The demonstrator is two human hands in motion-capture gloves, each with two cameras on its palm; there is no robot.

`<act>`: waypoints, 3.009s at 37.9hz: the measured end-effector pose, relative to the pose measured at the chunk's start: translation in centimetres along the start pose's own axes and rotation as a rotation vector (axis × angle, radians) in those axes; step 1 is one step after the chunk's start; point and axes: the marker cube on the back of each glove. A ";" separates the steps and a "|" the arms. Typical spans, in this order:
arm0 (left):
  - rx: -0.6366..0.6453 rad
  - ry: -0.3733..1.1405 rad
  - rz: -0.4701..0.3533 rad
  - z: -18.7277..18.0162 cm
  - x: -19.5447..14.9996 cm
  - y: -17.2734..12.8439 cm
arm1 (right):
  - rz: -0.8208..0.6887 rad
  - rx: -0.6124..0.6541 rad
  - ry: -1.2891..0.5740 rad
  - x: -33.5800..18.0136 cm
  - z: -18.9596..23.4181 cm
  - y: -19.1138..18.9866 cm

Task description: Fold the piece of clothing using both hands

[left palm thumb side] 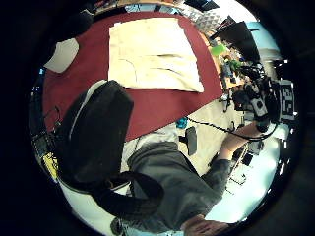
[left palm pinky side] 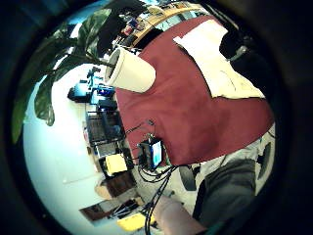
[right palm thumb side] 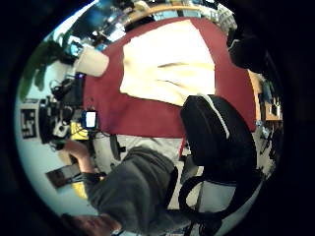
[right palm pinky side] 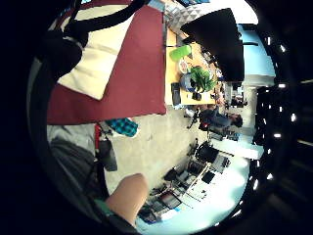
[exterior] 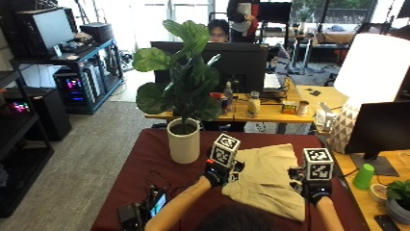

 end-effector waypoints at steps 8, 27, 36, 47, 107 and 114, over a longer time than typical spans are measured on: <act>0.001 0.009 -0.013 0.0 -0.6 -0.3 | 0.013 -0.007 0.001 0.2 -0.2 0.2; -0.030 0.041 0.033 0.3 -2.1 -0.8 | -0.001 0.010 -0.006 -0.7 -0.6 -0.7; -0.037 0.079 0.136 5.1 -0.2 -4.9 | 0.008 -0.030 0.008 -0.6 0.4 -1.3; -0.303 -0.018 0.156 11.5 2.6 -4.3 | -0.006 -0.058 0.014 -0.9 1.2 -0.8; -0.039 -0.221 0.038 1.7 3.2 -13.6 | -0.093 -0.208 -0.039 -3.0 11.0 -6.7; -0.008 -0.227 0.004 0.3 3.0 -13.5 | -0.053 -0.269 -0.072 -4.6 17.2 -9.0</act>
